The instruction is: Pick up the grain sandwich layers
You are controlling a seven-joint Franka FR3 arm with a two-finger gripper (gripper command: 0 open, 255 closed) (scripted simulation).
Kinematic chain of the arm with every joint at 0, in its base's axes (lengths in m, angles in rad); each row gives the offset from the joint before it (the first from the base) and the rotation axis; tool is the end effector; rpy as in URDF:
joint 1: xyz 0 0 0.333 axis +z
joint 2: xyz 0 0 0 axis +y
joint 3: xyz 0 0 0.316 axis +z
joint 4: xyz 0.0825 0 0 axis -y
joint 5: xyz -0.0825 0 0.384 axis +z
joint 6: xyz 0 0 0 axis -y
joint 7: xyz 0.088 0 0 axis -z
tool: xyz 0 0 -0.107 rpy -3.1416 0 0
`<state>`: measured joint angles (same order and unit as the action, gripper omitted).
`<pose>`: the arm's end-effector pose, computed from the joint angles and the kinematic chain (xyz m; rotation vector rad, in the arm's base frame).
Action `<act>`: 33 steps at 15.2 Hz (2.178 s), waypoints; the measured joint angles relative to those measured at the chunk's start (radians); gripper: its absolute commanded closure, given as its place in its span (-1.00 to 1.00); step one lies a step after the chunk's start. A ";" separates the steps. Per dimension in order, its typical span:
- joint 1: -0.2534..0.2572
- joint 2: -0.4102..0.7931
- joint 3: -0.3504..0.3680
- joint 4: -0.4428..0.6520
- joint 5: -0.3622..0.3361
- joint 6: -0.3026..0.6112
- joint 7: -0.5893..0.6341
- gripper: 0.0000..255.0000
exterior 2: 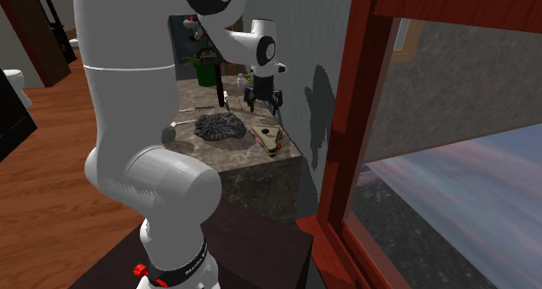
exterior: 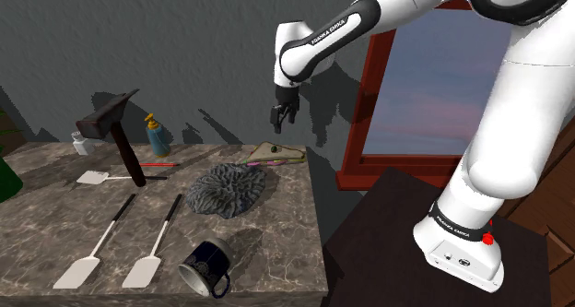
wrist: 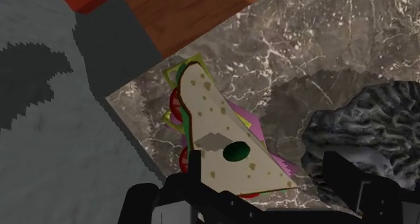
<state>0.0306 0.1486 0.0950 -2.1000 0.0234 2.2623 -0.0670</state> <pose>0.5642 0.0710 0.3514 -3.0968 -0.2743 -0.0207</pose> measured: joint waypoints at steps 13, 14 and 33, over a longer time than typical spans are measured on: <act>0.025 0.289 -0.007 0.153 -0.051 0.104 0.027 -1.00; 0.025 0.292 -0.007 0.152 -0.051 0.108 0.027 1.00; 0.022 0.227 -0.004 0.169 -0.044 0.026 0.023 1.00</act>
<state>0.0524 0.3760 0.0913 -1.9310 -0.0207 2.2881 -0.0435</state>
